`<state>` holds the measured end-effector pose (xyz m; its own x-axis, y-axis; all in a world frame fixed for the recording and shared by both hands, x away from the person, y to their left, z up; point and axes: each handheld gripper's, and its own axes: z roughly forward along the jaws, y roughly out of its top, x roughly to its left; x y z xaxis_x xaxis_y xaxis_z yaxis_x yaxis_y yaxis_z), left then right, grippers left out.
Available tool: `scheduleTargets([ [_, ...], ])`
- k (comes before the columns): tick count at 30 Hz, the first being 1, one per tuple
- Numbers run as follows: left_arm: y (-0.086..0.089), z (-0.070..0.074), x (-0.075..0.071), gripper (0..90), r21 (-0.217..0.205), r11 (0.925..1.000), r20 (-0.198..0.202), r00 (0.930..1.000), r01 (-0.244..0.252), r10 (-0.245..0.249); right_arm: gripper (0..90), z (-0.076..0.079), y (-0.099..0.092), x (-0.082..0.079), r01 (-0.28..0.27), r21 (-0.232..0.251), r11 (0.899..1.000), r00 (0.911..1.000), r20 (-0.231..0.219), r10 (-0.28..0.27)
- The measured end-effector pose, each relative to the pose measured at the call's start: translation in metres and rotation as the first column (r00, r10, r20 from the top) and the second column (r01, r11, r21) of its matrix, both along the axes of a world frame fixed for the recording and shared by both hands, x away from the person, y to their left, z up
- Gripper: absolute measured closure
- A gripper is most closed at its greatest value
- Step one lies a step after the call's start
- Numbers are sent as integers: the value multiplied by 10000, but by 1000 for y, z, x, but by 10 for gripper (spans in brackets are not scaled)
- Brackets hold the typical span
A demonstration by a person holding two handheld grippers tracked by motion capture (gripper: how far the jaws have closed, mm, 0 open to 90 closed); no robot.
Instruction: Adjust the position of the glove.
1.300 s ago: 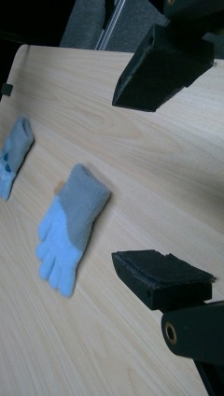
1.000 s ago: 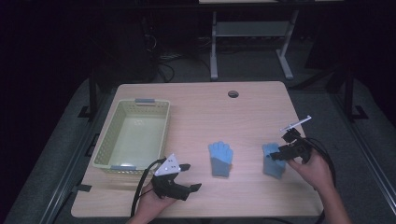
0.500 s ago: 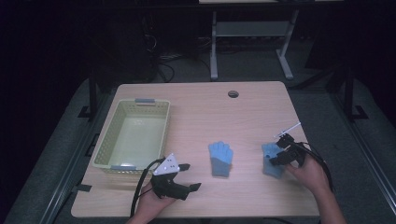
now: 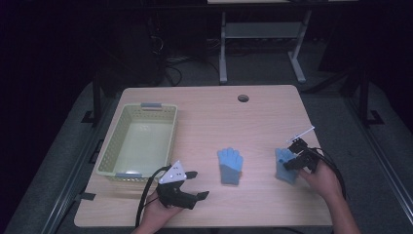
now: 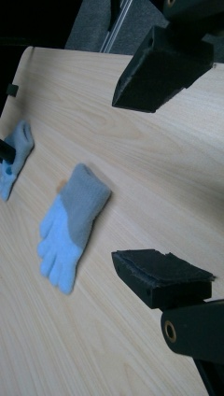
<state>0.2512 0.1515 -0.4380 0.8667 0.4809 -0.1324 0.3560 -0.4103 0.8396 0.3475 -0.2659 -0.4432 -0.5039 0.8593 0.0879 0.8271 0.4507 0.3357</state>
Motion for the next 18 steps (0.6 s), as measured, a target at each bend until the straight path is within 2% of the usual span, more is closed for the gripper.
scheduleTargets([
  [9,2,1,0,213,-79,9999,-33,10000,-89,89,800,6,0,-4,-2,18,10000,10000,45,2],
  [14,3,2,0,213,-89,9999,3,10000,-74,74,801,23,3,-9,-126,174,9998,9990,429,118],
  [18,3,2,0,213,-99,9999,-9,10000,-99,99,801,31,6,-11,-336,36,9994,9969,714,333],
])
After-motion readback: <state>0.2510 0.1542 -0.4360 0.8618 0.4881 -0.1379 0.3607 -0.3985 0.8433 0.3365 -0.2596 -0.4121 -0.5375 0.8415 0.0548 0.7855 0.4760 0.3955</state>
